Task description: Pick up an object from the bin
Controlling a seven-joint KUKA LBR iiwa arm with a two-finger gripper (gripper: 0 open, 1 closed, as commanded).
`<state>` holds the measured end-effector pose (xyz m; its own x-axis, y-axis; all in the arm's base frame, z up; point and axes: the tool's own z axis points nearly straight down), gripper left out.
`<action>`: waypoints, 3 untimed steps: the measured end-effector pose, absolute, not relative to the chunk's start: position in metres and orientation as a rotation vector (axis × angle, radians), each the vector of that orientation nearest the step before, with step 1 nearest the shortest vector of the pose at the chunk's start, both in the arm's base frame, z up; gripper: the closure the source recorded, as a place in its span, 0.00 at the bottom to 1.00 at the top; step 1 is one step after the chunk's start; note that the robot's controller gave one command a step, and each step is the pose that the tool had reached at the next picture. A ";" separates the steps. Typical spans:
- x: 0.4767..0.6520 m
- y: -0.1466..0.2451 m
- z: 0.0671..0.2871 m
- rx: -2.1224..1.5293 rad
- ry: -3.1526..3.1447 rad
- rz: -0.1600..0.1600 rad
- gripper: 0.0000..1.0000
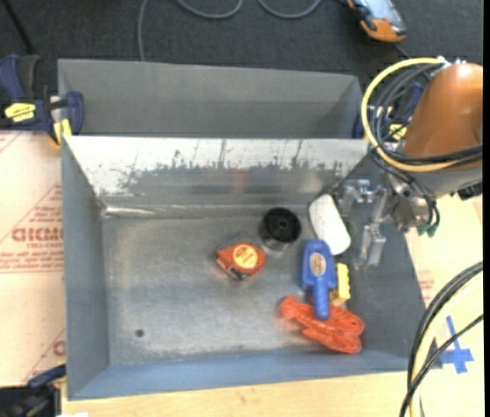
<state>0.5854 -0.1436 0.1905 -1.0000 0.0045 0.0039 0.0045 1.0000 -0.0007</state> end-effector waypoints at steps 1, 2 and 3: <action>0.587 -0.143 0.195 -0.002 -3.146 0.004 0.00; 0.589 -0.118 0.125 -0.076 -3.150 0.001 0.00; 0.552 -0.109 0.093 0.011 -3.143 0.002 0.00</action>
Offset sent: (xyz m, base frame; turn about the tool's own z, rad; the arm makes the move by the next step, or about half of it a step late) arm 0.0017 0.0396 -0.1025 0.0665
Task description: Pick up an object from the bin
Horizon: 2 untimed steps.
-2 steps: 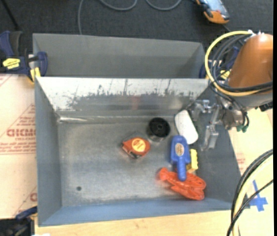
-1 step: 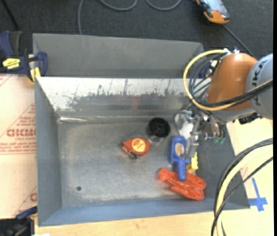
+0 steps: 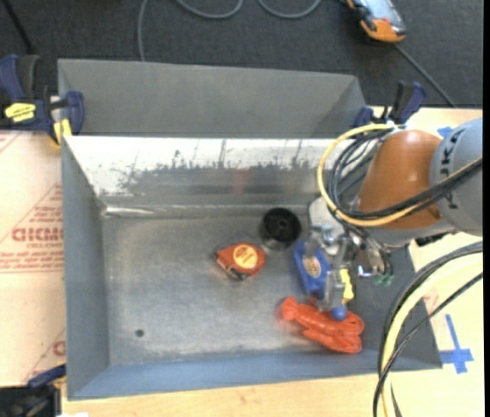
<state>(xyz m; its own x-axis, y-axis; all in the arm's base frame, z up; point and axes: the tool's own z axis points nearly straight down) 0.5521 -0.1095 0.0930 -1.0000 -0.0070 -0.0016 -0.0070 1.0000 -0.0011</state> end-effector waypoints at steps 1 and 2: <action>0.609 -0.102 0.076 -0.102 3.135 -0.004 1.00; 0.609 -0.102 0.076 -0.103 3.135 -0.004 1.00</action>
Offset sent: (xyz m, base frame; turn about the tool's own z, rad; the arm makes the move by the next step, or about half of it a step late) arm 0.0000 0.0000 0.0000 0.0000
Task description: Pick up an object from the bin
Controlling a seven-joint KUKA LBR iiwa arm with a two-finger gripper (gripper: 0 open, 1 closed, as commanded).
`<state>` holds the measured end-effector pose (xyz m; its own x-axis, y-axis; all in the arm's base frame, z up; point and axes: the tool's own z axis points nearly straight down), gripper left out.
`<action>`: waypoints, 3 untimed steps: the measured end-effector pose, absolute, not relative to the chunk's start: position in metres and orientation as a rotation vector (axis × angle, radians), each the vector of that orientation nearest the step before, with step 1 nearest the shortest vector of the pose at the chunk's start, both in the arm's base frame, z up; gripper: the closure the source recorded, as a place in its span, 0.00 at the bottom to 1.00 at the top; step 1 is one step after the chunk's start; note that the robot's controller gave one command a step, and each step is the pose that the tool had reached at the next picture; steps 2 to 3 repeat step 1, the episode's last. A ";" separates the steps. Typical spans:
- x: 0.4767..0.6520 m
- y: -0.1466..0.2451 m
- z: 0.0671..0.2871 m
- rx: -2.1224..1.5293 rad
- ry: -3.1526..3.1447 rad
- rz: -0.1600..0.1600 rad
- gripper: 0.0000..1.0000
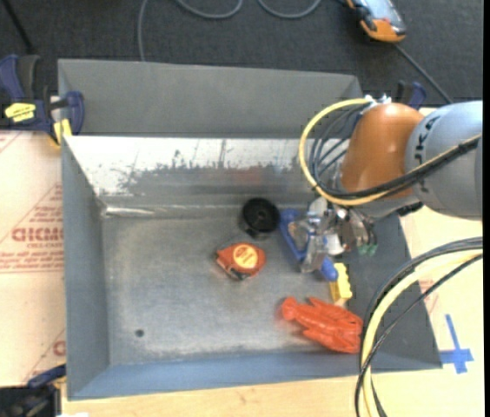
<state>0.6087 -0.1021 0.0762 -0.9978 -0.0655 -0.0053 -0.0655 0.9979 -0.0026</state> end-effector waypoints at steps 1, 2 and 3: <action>0.583 -0.077 0.247 -0.096 3.129 -0.004 1.00; 0.583 -0.077 0.247 -0.096 3.129 -0.004 1.00; 0.583 -0.077 0.247 -0.096 3.129 -0.004 1.00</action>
Offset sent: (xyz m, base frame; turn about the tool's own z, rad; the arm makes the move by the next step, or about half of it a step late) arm 0.0000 0.0000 0.0000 0.0000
